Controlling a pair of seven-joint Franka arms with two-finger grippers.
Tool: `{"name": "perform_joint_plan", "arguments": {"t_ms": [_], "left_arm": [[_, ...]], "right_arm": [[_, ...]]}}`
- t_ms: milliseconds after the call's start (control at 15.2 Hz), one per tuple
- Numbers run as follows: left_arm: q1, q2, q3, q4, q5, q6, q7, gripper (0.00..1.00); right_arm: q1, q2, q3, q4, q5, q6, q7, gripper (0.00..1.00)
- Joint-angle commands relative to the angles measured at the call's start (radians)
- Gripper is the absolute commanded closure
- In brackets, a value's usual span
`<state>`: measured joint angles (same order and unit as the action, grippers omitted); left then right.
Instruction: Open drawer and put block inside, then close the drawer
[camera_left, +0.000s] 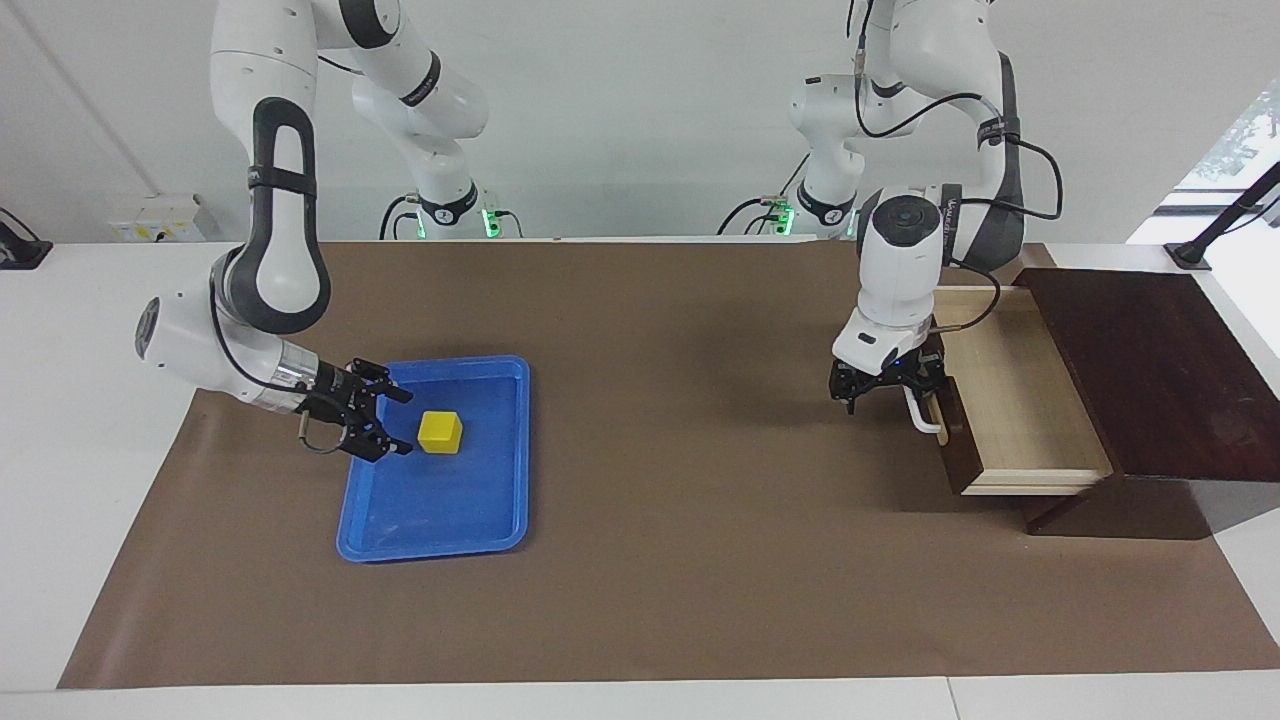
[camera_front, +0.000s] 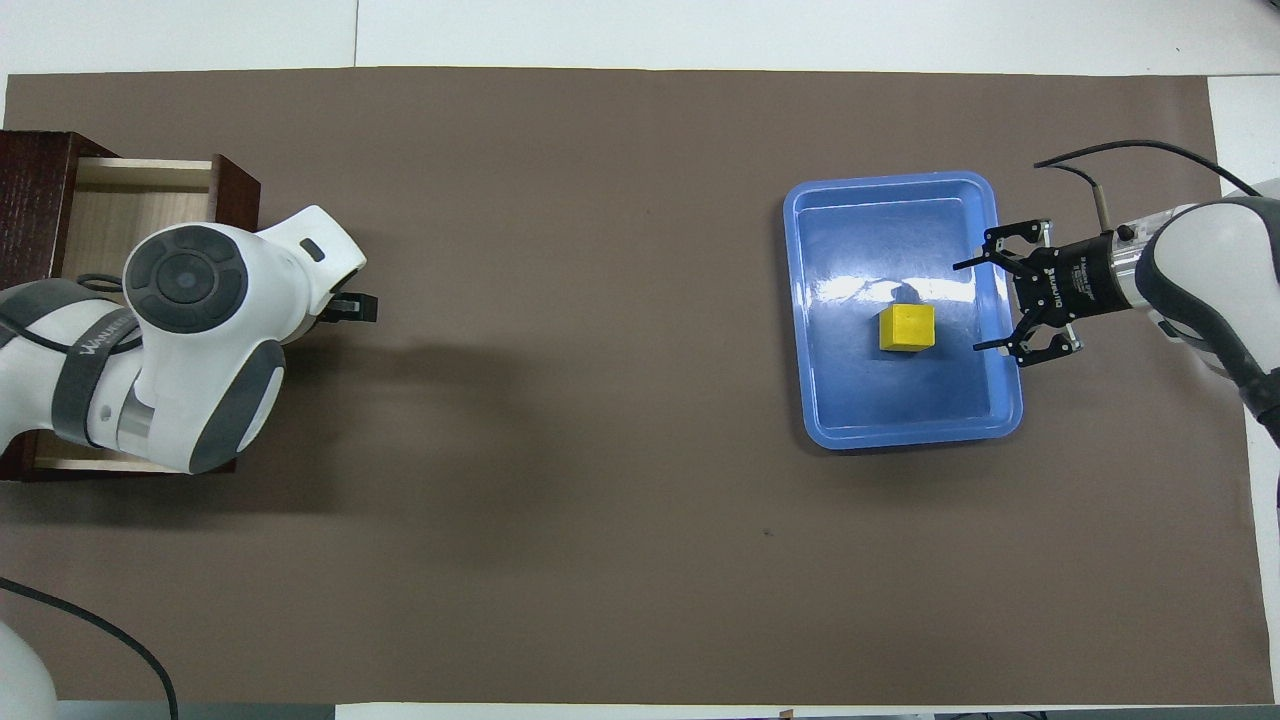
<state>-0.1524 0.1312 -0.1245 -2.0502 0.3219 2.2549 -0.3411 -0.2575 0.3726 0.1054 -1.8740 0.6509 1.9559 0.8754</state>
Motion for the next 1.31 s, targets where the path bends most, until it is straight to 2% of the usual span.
{"name": "perform_joint_plan", "arguments": {"t_ms": [0, 263, 394, 460, 657, 854, 1051, 1116, 1182, 1247], "left_arm": [[-0.012, 0.007, 0.006, 0.106, -0.047, -0.153, -0.006, 0.00], [-0.024, 0.015, 0.006, 0.368, -0.203, -0.475, -0.048, 0.00], [-0.061, -0.011, 0.006, 0.453, -0.260, -0.587, -0.199, 0.00], [-0.078, -0.027, 0.006, 0.469, -0.294, -0.604, -0.302, 0.00], [-0.153, -0.051, 0.005, 0.457, -0.304, -0.604, -0.563, 0.00], [-0.142, -0.106, 0.005, 0.323, -0.329, -0.479, -0.802, 0.00], [-0.127, -0.098, 0.005, 0.295, -0.359, -0.429, -0.953, 0.00], [-0.130, -0.090, 0.005, 0.292, -0.359, -0.425, -1.029, 0.00], [-0.134, -0.078, 0.005, 0.292, -0.359, -0.414, -1.102, 0.00], [-0.137, -0.062, 0.005, 0.292, -0.359, -0.390, -1.196, 0.00]], "right_arm": [[-0.020, 0.019, 0.013, 0.003, 0.036, -0.015, -0.026, 0.00], [-0.016, 0.008, 0.013, -0.048, 0.067, -0.008, -0.035, 0.00], [-0.008, 0.006, 0.013, -0.062, 0.076, 0.001, -0.058, 0.00], [-0.008, 0.005, 0.013, -0.066, 0.076, 0.015, -0.061, 0.00], [-0.003, -0.007, 0.013, -0.118, 0.076, 0.067, -0.113, 0.00], [-0.006, -0.007, 0.013, -0.117, 0.084, 0.067, -0.113, 0.00], [-0.006, -0.007, 0.013, -0.116, 0.107, 0.067, -0.110, 0.00], [-0.006, -0.007, 0.013, -0.116, 0.114, 0.067, -0.110, 0.10], [-0.006, -0.007, 0.013, -0.117, 0.119, 0.066, -0.111, 0.28], [-0.008, -0.007, 0.013, -0.117, 0.119, 0.066, -0.115, 0.51]]}}
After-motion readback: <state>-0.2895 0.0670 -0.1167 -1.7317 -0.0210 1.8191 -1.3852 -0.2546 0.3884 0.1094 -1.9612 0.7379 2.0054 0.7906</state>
